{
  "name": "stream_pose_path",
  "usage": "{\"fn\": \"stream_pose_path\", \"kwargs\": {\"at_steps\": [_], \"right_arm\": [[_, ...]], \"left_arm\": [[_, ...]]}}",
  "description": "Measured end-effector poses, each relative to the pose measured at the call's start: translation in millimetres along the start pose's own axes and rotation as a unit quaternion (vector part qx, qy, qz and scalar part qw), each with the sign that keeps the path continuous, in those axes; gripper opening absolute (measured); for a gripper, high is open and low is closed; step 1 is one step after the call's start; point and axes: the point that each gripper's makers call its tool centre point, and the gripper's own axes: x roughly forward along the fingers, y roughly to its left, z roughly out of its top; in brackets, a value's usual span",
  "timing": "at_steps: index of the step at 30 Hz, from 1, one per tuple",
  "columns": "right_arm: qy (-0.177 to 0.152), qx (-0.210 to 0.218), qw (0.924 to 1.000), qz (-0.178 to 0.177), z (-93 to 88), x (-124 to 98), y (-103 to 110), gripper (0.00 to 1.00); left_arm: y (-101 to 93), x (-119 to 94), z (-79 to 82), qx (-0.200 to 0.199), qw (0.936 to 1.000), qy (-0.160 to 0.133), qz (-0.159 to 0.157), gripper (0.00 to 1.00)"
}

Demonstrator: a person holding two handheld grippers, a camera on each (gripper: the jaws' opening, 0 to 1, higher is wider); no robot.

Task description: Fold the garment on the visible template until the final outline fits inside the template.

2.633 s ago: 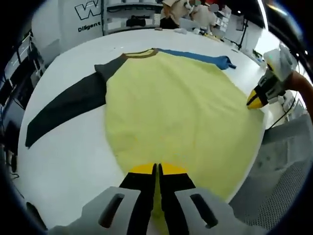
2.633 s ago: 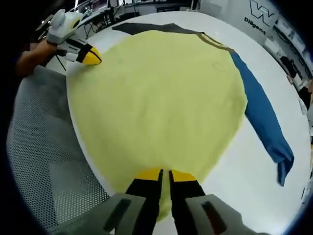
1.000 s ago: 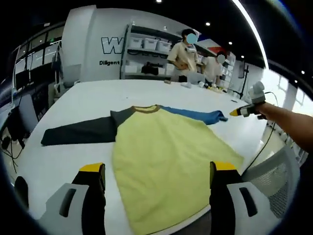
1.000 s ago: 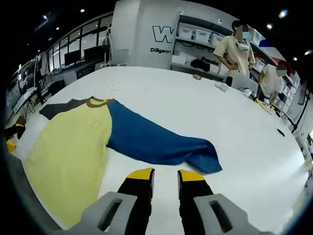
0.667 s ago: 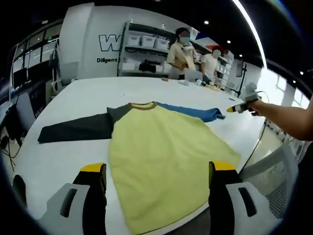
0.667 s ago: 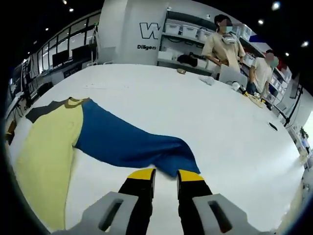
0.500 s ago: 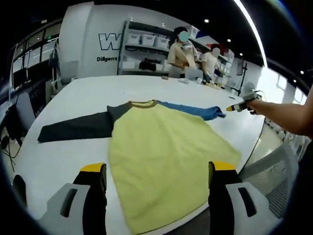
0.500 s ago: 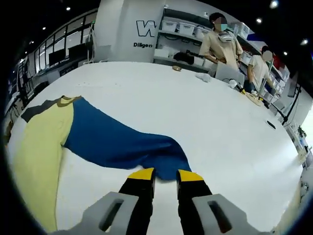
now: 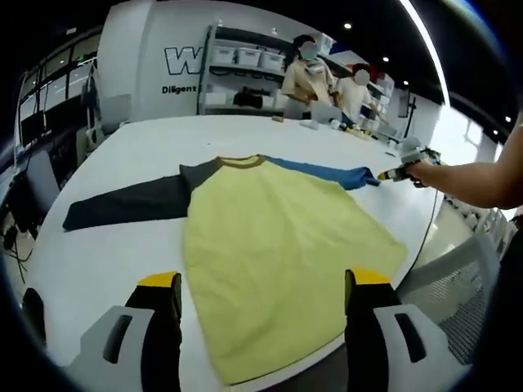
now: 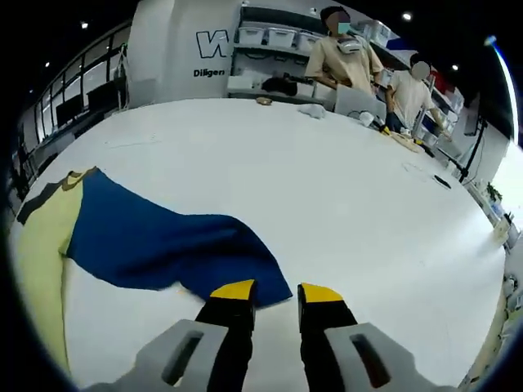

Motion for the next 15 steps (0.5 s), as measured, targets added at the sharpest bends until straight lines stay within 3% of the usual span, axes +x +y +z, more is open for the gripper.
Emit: {"fn": "stream_pose_path", "kwargs": {"at_steps": [11, 15], "right_arm": [[0.012, 0.017, 0.9998, 0.005, -6.1, 9, 2, 0.17], [0.01, 0.018, 0.9997, 0.014, -4.8, 12, 4, 0.02]], "left_arm": [[1.9, 0, -4.6, -0.003, 0.9999, 0.01, 0.002, 0.75], [1.7, 1, -5.5, -0.001, 0.9999, 0.012, 0.002, 0.75]]}}
